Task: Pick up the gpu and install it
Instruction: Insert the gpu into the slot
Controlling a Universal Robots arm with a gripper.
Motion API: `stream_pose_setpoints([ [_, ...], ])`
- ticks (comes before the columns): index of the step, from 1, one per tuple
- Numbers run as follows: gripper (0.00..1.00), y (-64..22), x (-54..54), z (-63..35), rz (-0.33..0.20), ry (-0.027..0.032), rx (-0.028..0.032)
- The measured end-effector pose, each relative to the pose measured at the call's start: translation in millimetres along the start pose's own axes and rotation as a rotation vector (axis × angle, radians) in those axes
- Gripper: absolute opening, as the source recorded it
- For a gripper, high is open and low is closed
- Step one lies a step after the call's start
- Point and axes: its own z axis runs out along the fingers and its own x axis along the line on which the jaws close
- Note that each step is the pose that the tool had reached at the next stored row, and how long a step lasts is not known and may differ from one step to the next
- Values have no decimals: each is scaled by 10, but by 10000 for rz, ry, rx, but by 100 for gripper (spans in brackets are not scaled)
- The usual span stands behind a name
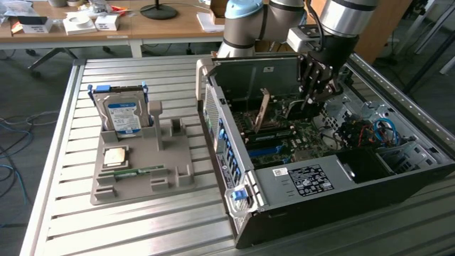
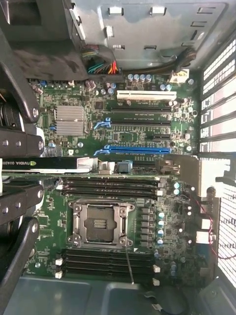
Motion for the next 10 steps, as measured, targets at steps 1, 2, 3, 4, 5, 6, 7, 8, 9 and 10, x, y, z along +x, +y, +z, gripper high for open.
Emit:
stream_pose_setpoints([
  [1, 26, 1, 0, 17, 0, 1, 11],
  [2, 26, 1, 0, 34, -2, 1, 21],
  [3, 26, 2, 0, 51, -2, -1, 32],
  [4, 26, 5, 1, 68, -1, -1, 43],
  [5, 26, 7, 1, 84, -1, 1, 56],
  [6, 26, 9, 1, 103, -2, 0, 70],
  [7, 26, 10, 1, 119, -3, 0, 80],
  [8, 26, 12, 1, 134, -3, 2, 89],
  [9, 26, 13, 2, 149, -4, 2, 98],
  [10, 26, 15, 2, 164, -4, 1, 106],
])
